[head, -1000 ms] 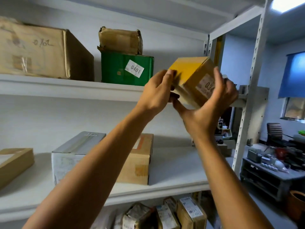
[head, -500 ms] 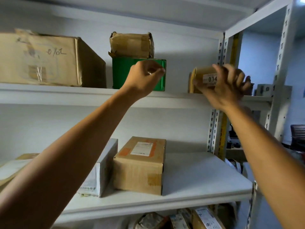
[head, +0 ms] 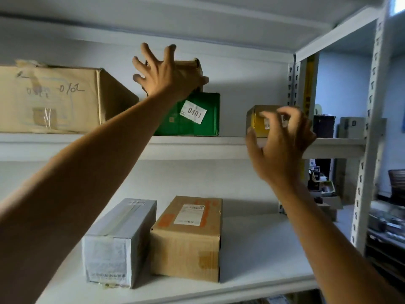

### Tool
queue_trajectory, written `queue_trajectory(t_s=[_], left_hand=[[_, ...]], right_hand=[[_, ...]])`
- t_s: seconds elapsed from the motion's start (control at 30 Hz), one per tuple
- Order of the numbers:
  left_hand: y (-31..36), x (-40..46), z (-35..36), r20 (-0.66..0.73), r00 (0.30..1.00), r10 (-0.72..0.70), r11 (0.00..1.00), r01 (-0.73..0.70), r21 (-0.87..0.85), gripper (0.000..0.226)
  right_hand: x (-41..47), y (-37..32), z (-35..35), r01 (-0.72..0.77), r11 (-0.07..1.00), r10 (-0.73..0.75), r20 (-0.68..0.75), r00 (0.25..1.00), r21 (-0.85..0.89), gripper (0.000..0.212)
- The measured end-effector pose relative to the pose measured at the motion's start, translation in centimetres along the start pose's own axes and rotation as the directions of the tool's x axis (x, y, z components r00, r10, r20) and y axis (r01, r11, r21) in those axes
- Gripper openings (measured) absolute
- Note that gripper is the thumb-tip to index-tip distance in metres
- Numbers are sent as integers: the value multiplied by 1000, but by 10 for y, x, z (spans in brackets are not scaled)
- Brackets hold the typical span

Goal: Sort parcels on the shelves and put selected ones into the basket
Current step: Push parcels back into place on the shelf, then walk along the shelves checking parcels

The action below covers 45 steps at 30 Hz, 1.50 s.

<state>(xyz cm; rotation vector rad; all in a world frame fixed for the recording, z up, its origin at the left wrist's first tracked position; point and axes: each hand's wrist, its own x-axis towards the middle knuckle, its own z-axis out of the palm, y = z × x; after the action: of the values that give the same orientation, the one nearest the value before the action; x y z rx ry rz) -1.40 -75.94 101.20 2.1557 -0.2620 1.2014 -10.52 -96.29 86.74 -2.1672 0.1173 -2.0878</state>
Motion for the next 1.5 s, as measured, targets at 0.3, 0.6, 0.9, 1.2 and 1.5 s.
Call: queue_trajectory(t_s=[0.3, 0.6, 0.9, 1.2, 1.5], left_hand=[[-7, 32, 19, 3, 996, -93, 993, 93, -75, 81], [-22, 8, -14, -224, 971, 87, 912, -168, -374, 73], [-29, -106, -30, -556, 767, 320, 749, -565, -347, 87], [-81, -205, -34, -43, 936, 350, 396, -190, -898, 76], [-82, -225, -32, 306, 900, 310, 324, 202, -924, 71]], right_hand=[[-37, -35, -6, 130, 956, -108, -96, 989, 261, 26], [-36, -57, 3, 101, 858, -125, 15, 992, 504, 35], [33, -97, -39, -728, -331, -3, 770, 637, 601, 41], [-39, -66, -31, -688, -331, 156, 757, 635, 646, 66], [-79, -55, -37, -766, -250, 59, 799, 599, 593, 98]])
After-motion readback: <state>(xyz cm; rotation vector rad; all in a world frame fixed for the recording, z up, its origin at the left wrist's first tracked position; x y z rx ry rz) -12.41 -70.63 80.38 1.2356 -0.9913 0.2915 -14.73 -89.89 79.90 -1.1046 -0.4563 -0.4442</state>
